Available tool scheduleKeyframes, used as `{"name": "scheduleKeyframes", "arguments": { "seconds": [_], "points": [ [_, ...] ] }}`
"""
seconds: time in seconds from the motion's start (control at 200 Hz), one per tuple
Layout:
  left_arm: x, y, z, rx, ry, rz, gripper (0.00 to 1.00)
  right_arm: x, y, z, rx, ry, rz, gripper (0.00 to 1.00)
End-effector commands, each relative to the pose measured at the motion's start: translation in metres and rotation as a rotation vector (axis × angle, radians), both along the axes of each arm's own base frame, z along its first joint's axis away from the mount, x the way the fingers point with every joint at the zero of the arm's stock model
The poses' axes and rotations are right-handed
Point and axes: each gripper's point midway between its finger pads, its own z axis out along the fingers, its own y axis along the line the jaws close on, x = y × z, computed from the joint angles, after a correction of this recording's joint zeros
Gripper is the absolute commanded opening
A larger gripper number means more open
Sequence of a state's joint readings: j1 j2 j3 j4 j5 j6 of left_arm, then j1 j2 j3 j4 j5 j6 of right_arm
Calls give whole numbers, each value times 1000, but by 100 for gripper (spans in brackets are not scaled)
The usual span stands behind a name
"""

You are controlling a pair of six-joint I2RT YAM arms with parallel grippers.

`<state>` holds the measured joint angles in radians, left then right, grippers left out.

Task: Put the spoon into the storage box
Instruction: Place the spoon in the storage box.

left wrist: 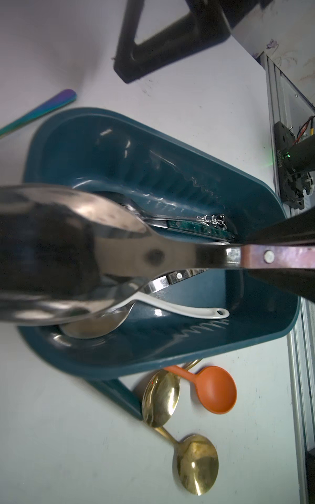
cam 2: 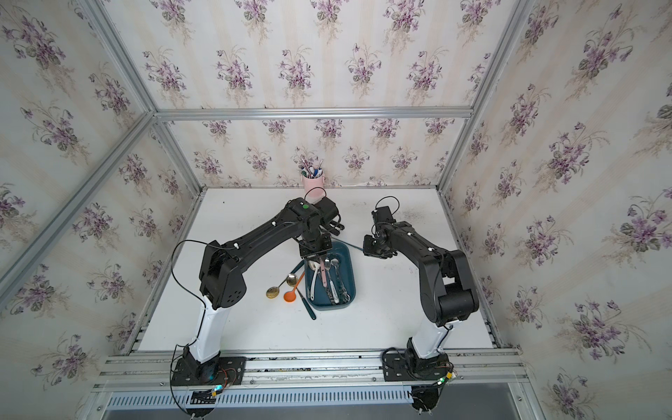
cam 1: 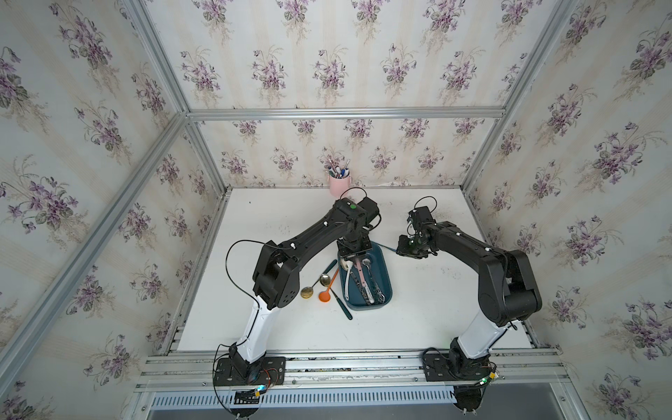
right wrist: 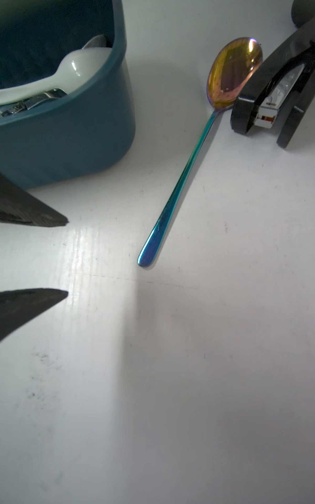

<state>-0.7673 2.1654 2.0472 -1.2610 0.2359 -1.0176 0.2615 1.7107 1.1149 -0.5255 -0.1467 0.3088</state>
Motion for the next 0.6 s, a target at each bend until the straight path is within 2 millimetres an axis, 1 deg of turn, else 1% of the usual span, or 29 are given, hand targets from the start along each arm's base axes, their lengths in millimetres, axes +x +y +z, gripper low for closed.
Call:
{"name": "scheduleKeyframes", "arguments": {
  "seconds": [0.0, 0.06, 0.175, 0.245, 0.355, 0.555, 0.594],
  "points": [
    [-13, -4, -10, 13, 31, -32, 6, -2, -2, 3, -4, -20, 2, 40],
    [-21, -8, -18, 11, 56, -34, 6, -6, -3, 4, -3, -22, 2, 40],
    [-29, -10, -26, 24, 72, -39, 6, -15, -6, 3, -1, -28, 1, 40],
    [-30, -9, -32, 32, 80, -33, 6, -20, -6, 3, 1, -28, 0, 40],
    [-26, -8, -42, 41, 74, -19, 7, -26, -6, 3, 18, -30, -5, 40],
    [-30, -16, -64, 38, 138, -27, 9, -33, -2, 1, 54, -31, -1, 40],
    [-29, -14, -67, 51, 139, -22, 10, -34, -2, 1, 57, -31, -2, 40]
  ]
}}
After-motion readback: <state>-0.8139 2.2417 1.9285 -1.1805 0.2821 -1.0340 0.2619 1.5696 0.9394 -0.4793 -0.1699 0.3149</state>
